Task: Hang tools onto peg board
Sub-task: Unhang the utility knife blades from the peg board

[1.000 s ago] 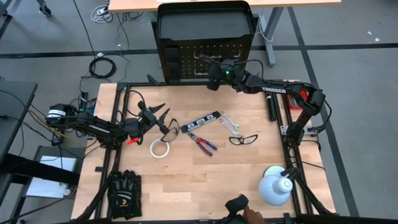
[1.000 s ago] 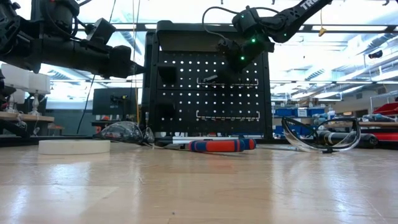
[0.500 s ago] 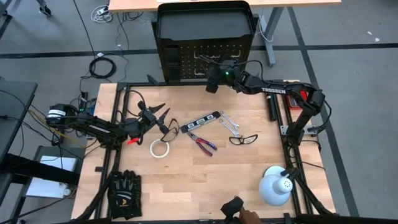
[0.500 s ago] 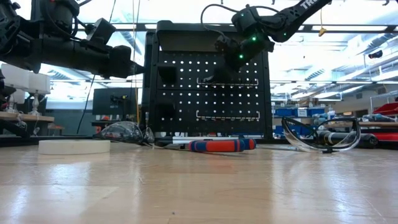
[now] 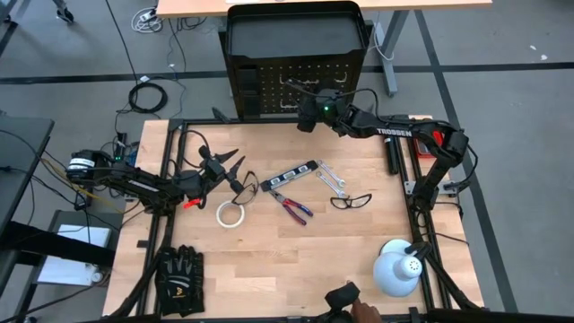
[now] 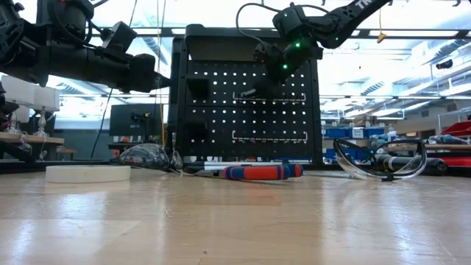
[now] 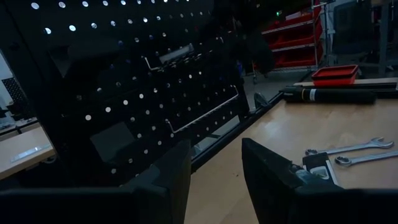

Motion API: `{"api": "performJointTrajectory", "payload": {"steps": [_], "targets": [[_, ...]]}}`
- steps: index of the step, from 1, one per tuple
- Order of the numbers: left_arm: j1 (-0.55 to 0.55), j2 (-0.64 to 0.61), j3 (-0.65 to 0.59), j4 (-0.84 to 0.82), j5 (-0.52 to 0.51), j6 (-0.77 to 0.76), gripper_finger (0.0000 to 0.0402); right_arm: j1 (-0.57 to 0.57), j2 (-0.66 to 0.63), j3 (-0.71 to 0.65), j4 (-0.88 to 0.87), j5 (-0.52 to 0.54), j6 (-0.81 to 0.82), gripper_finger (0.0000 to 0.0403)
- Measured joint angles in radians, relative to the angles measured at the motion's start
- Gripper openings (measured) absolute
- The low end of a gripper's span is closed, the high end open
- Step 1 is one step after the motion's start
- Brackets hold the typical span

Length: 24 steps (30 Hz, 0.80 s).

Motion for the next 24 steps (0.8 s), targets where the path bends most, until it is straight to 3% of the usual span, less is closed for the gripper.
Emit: {"api": "performJointTrajectory", "payload": {"steps": [14, 24], "targets": [[0.0, 0.0, 0.001, -0.001, -0.008, 0.019, 0.0144, 0.005, 0.083, 0.0, 0.15, 0.034, -0.013, 0.0248], [0.0, 0.0, 0.0, -0.001, -0.01, 0.019, 0.0144, 0.018, 0.083, 0.0, 0.17, -0.027, -0.015, 0.0247]]}}
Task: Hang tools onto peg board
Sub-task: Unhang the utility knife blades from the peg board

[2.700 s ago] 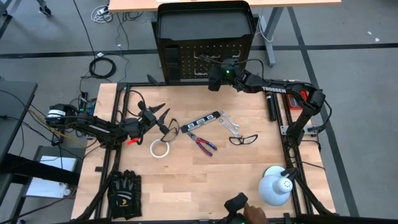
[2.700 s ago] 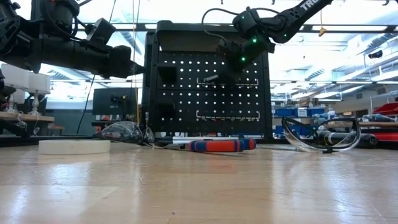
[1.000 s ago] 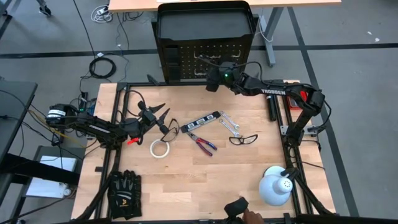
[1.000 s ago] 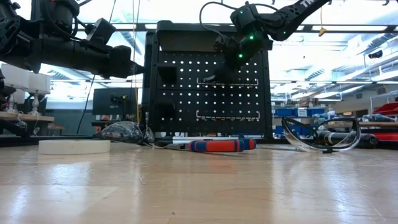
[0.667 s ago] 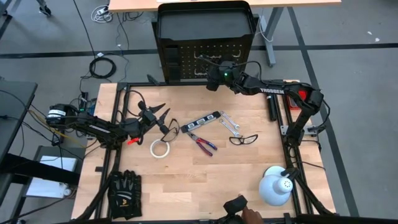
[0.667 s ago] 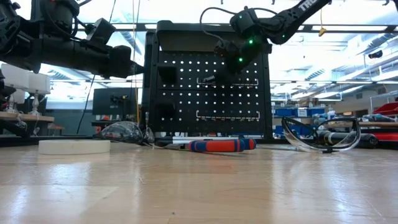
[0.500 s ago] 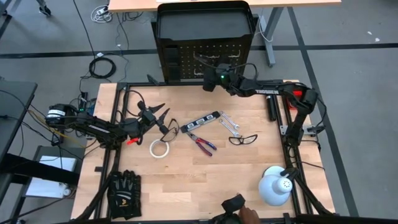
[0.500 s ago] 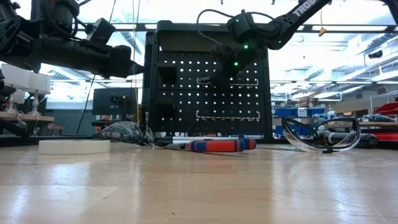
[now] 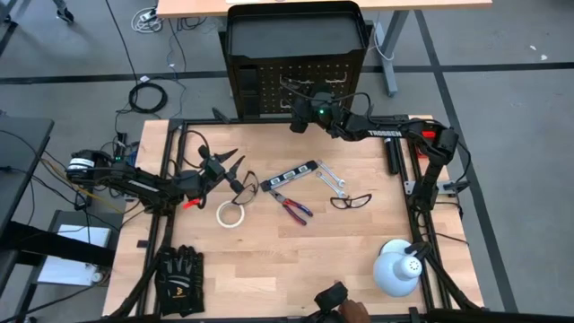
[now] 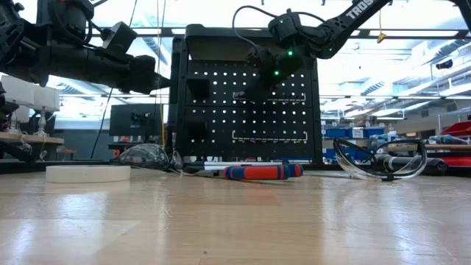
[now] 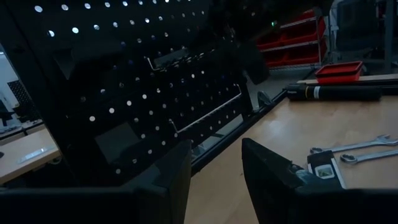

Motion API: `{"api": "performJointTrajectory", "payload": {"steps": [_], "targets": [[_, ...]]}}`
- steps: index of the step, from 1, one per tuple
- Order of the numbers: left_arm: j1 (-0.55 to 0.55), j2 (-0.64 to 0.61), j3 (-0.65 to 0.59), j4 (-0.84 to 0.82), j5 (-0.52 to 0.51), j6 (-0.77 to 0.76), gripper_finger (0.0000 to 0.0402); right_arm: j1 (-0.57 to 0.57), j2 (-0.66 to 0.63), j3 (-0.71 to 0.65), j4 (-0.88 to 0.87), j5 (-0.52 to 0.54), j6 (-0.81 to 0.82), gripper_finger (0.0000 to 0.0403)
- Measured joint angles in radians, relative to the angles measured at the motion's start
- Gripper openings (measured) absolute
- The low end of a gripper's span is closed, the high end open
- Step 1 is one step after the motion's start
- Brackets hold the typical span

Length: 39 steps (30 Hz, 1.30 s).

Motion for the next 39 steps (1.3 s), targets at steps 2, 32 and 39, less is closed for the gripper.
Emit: {"api": "performJointTrajectory", "payload": {"steps": [2, 32, 39], "targets": [[0.0, 0.0, 0.0, 0.0, 0.0, 0.0, 0.0144, -0.001, 0.0, 0.0, 0.003, -0.003, 0.0, 0.0245], [0.0, 0.0, 0.0, 0.002, 0.0, -0.001, 0.0144, -0.033, 0.0, 0.0, 0.012, -0.038, 0.011, 0.0241], [0.0, 0.0, 0.0, 0.002, 0.0, -0.001, 0.0144, -0.034, 0.0, 0.0, 0.017, -0.079, 0.011, 0.024]]}}
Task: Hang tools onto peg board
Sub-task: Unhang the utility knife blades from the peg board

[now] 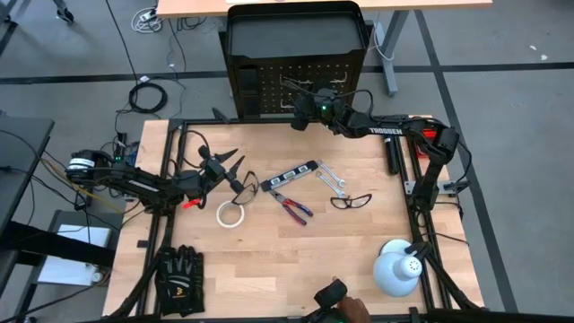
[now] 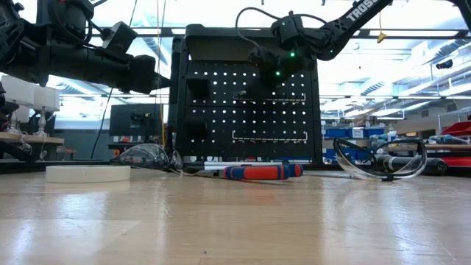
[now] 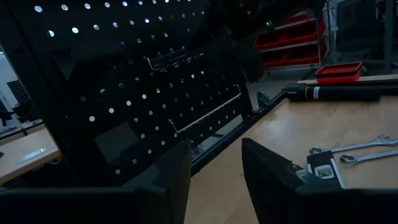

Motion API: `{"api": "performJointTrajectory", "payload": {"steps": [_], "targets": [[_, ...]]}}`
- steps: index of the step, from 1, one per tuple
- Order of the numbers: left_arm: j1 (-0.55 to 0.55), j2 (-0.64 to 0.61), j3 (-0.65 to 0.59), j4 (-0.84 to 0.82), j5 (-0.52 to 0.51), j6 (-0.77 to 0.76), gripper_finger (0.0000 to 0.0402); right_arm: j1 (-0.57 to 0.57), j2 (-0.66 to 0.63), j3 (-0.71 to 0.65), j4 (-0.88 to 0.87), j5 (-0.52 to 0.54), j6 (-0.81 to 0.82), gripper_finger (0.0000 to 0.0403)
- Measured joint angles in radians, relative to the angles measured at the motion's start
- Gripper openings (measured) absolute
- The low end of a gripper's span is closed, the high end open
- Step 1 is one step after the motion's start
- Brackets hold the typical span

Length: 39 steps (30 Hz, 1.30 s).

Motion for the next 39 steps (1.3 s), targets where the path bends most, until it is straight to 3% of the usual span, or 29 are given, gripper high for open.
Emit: {"api": "performJointTrajectory", "payload": {"steps": [8, 24, 39], "targets": [[0.0, 0.0, 0.0, 0.0, 0.0, 0.0, 0.0144, 0.027, 0.0, 0.0, 0.037, -0.014, -0.005, 0.024], [0.0, 0.0, 0.0, -0.001, 0.0, 0.0, 0.0144, 0.035, 0.0, 0.0, 0.053, 0.058, -0.02, 0.0239], [0.0, 0.0, 0.0, -0.001, 0.0, 0.0, 0.0144, 0.001, 0.0, 0.0, 0.052, 0.027, -0.07, 0.0193]]}}
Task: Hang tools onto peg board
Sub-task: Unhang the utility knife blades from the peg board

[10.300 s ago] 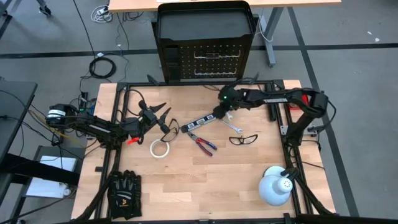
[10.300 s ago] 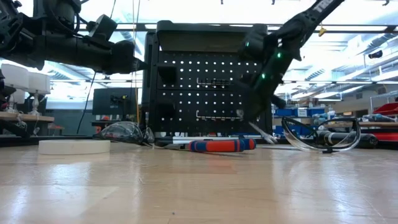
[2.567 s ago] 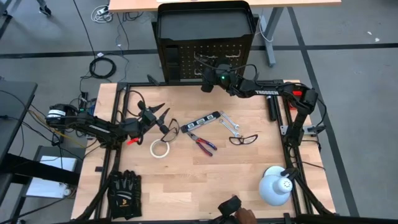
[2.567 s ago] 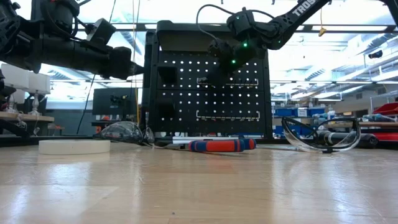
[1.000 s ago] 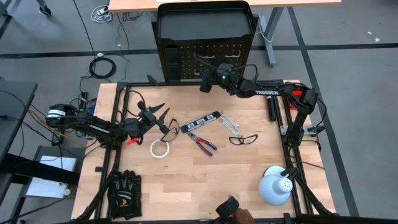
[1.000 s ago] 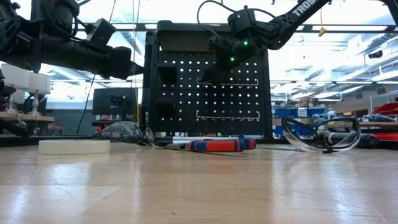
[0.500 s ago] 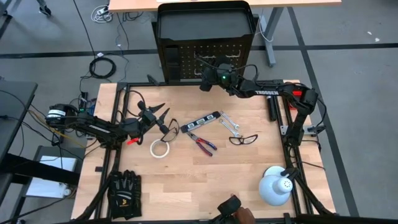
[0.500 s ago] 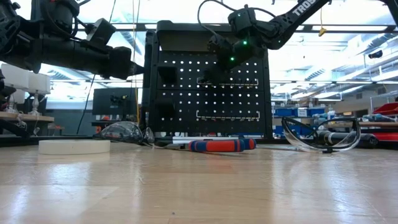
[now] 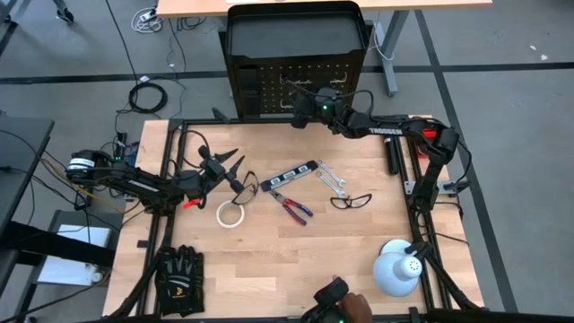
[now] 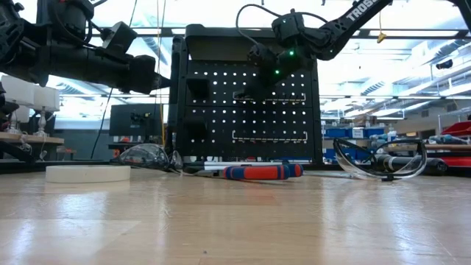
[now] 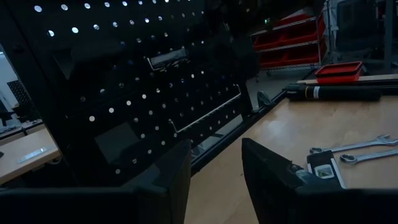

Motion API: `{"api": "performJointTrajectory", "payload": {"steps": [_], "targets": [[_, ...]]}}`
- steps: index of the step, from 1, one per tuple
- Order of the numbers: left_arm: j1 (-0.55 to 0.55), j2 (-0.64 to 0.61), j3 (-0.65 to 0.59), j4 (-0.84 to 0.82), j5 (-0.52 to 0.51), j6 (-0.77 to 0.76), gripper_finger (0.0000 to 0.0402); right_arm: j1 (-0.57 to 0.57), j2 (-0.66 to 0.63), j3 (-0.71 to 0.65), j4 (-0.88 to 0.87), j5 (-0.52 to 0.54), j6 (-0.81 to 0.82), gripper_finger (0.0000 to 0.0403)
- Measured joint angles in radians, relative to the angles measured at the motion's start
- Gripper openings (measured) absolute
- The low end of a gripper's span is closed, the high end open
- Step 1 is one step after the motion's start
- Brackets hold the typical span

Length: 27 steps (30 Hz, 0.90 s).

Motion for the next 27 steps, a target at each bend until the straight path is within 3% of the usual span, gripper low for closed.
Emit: {"api": "performJointTrajectory", "payload": {"steps": [27], "targets": [[0.0, 0.0, 0.0, 0.0, 0.0, 0.0, 0.0144, -0.018, 0.0, 0.0, -0.001, -0.058, -0.073, 0.0087]]}}
